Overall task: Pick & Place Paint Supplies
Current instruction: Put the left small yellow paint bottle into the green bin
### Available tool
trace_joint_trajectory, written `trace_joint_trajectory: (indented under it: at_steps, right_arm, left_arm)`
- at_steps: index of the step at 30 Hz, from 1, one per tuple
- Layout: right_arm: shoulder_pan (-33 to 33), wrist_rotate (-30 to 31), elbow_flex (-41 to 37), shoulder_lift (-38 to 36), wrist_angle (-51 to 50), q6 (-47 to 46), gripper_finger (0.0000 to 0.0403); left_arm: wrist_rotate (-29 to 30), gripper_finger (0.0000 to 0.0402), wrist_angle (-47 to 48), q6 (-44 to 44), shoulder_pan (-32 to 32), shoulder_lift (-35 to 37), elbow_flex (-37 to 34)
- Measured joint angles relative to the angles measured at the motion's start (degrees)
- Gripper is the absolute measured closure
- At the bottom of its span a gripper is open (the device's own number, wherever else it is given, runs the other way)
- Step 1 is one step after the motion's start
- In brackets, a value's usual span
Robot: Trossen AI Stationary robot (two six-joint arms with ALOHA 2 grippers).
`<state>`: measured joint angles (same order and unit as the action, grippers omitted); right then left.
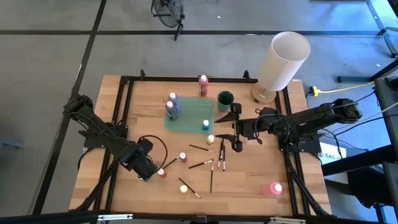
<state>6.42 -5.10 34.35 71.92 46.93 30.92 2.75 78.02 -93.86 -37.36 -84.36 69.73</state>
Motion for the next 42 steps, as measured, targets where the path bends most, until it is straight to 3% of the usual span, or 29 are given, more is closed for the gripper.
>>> trace_joint_trajectory:
  at_steps: [22,42]
  right_arm:
    - [-0.02,0.00,0.00,0.00,-0.45,0.00,0.0146]
    - [-0.02,0.00,0.00,0.00,0.51,0.00,0.0146]
  left_arm:
    - [-0.54,0.0228,0.13,-17.62,0.00,-0.31,0.00]
    - [-0.42,0.0228,4.45,-12.74,1.07,0.09,0.00]
